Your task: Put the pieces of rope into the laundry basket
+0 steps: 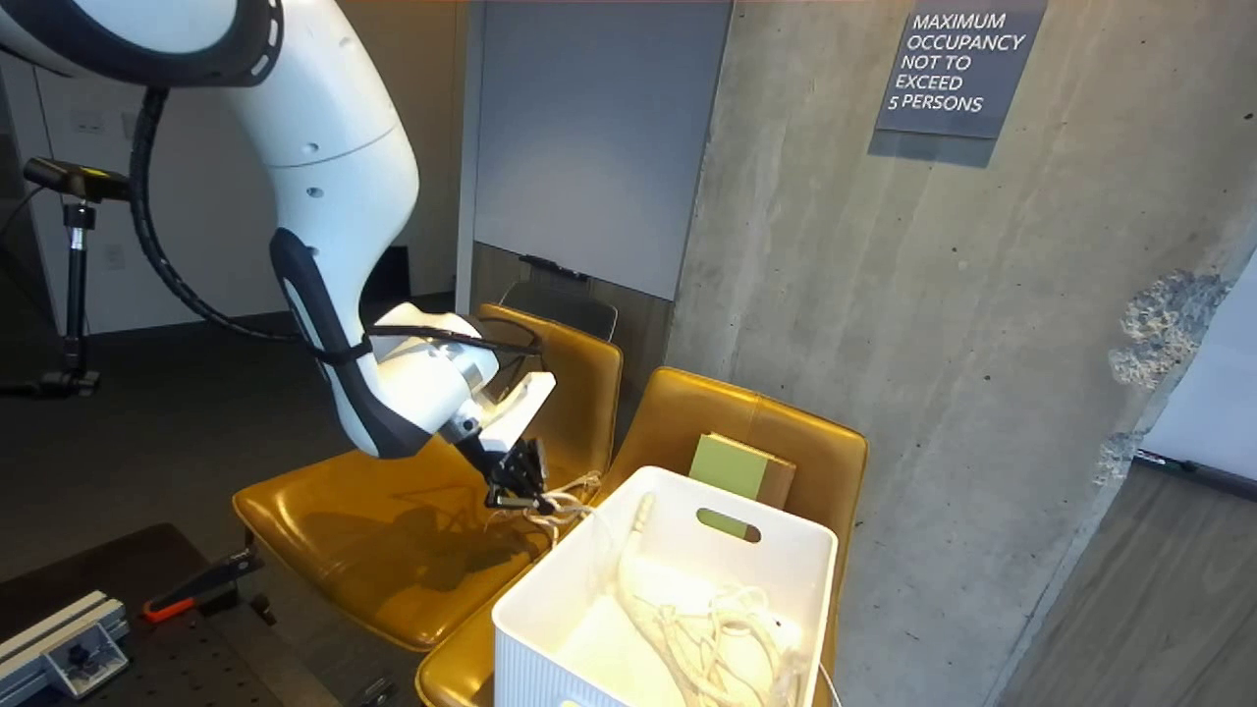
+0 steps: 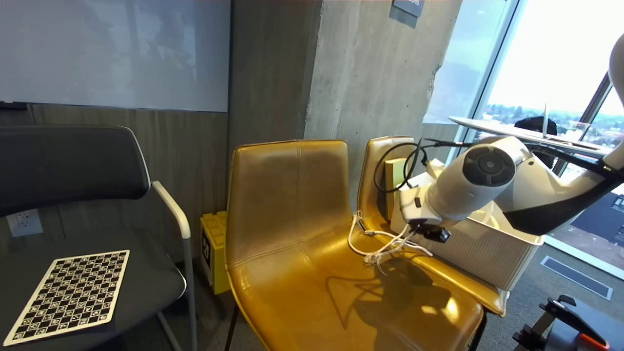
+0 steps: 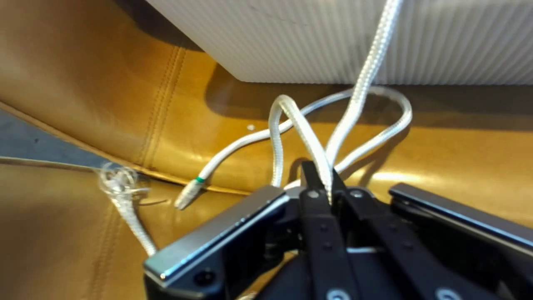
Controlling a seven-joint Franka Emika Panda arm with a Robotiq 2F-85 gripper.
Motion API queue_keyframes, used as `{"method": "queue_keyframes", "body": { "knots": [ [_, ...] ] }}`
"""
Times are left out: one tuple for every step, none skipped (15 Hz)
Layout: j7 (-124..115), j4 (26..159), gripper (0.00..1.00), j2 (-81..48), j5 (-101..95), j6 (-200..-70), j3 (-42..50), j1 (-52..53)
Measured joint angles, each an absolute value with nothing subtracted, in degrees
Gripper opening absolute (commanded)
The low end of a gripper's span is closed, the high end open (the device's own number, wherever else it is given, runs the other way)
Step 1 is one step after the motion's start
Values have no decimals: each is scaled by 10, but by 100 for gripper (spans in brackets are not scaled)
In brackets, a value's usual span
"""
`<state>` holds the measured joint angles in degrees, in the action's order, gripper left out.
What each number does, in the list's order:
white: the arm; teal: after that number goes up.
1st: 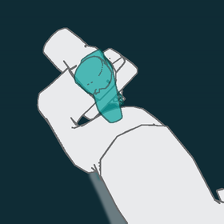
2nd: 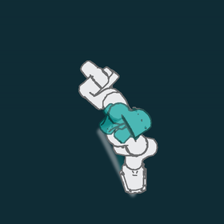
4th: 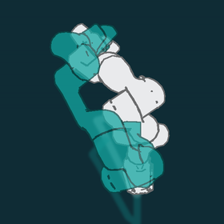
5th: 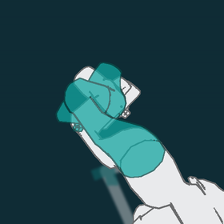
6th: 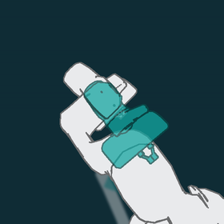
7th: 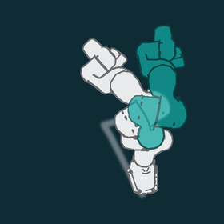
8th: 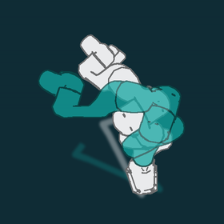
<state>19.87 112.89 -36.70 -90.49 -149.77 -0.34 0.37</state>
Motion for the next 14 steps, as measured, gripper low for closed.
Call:
{"method": "queue_keyframes", "body": {
  "knots": [
    [199,1132,1,-347,-879,-1497,-11,4],
    [199,1135,1,-326,-852,-1497,-18,4],
    [200,1138,1,-303,-825,-1496,-25,4],
    [202,1141,1,-281,-796,-1495,-29,4],
    [208,1142,1,-257,-765,-1493,-31,4],
    [217,1142,1,-234,-732,-1490,-31,2],
    [230,1141,1,-213,-700,-1485,-31,-3],
    [245,1139,1,-193,-671,-1481,-29,-11],
    [259,1135,1,-174,-641,-1478,-26,-22],
    [275,1132,1,-159,-614,-1476,-20,-32],
    [292,1127,1,-145,-586,-1476,-13,-45],
    [310,1121,1,-134,-559,-1476,-5,-58],
    [328,1114,1,-125,-531,-1476,4,-71],
    [348,1107,1,-118,-505,-1475,15,-84]
  ]
}}
